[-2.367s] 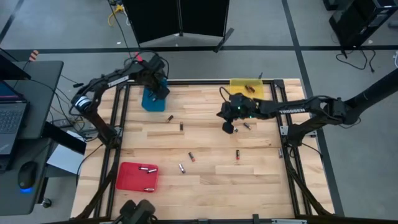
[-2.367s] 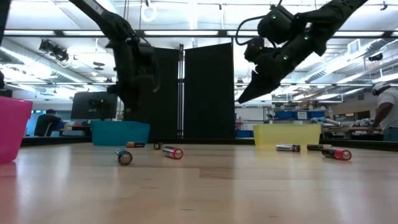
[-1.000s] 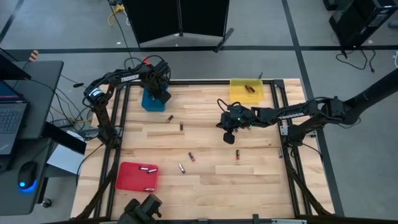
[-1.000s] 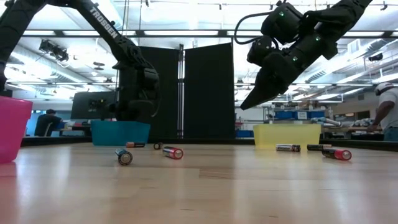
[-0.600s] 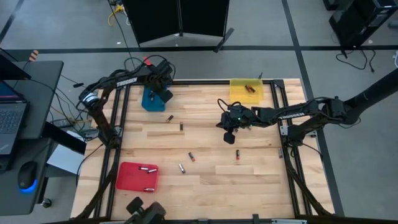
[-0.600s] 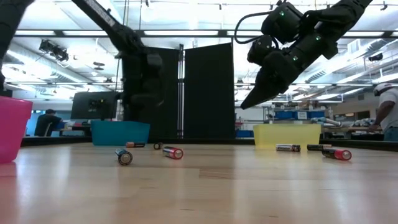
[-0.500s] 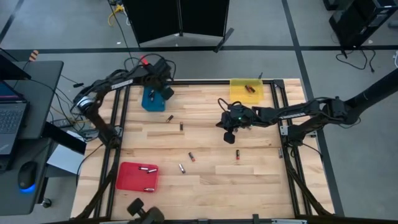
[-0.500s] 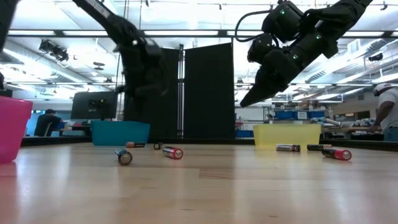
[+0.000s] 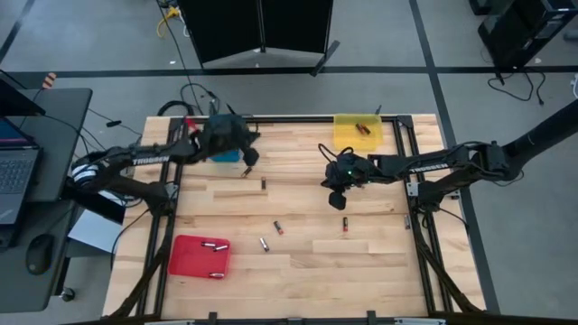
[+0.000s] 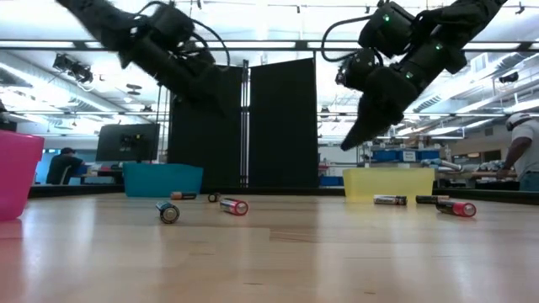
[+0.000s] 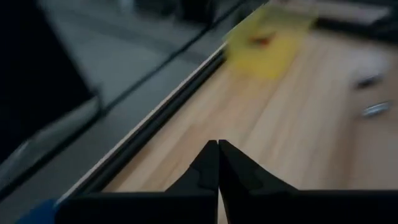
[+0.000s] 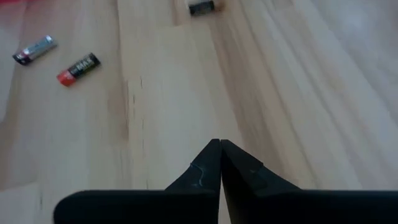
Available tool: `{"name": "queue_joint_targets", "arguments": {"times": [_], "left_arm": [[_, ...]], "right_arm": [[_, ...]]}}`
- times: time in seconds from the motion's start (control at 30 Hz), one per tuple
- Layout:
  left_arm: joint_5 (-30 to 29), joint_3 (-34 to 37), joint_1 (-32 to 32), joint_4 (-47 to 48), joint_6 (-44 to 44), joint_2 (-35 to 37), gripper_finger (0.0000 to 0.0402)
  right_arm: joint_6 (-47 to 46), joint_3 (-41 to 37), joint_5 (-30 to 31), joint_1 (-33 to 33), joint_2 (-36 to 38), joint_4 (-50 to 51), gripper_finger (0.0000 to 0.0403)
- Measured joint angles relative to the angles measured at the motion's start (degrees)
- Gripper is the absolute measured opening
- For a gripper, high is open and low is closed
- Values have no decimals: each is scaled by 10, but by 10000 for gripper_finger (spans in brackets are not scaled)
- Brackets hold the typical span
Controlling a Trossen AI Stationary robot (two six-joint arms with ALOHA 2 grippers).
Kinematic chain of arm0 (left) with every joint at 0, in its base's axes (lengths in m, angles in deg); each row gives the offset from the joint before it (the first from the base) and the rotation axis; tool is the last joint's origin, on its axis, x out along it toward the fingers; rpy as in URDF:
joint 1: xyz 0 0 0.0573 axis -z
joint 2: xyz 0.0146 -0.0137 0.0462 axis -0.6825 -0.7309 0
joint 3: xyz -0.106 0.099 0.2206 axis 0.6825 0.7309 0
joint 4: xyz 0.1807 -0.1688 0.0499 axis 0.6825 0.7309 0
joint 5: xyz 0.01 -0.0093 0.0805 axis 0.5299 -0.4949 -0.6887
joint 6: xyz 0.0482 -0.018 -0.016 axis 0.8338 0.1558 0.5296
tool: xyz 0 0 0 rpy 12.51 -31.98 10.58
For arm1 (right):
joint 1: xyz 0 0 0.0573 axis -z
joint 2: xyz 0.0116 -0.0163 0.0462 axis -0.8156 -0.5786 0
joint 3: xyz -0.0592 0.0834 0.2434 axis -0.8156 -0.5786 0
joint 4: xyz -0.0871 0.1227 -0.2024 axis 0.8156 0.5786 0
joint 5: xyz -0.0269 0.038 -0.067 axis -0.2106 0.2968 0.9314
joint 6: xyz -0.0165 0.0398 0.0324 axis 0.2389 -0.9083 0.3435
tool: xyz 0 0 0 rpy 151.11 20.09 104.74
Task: Sort batteries
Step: Put the silver battery into the red bin
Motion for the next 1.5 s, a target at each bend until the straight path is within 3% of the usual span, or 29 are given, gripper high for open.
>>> {"name": "queue_joint_targets", "arguments": {"times": [0.23,0.47,0.63,0.8,1.13,1.5], "left_arm": [[26,151,81,-333,32,-5,8],[26,238,128,-509,59,-5,8],[25,248,140,-517,59,-5,10],[25,248,142,-516,60,-5,11],[26,248,142,-506,60,-5,12],[26,248,142,-476,59,-6,12]], "right_arm": [[-87,1,-2,-21,0,72,37],[-167,66,-2,-73,0,340,44],[-173,114,-2,-122,0,544,92],[-190,109,-48,-168,0,651,171],[-256,65,-73,-256,0,662,324],[-234,31,-73,-320,-19,633,376]]}}
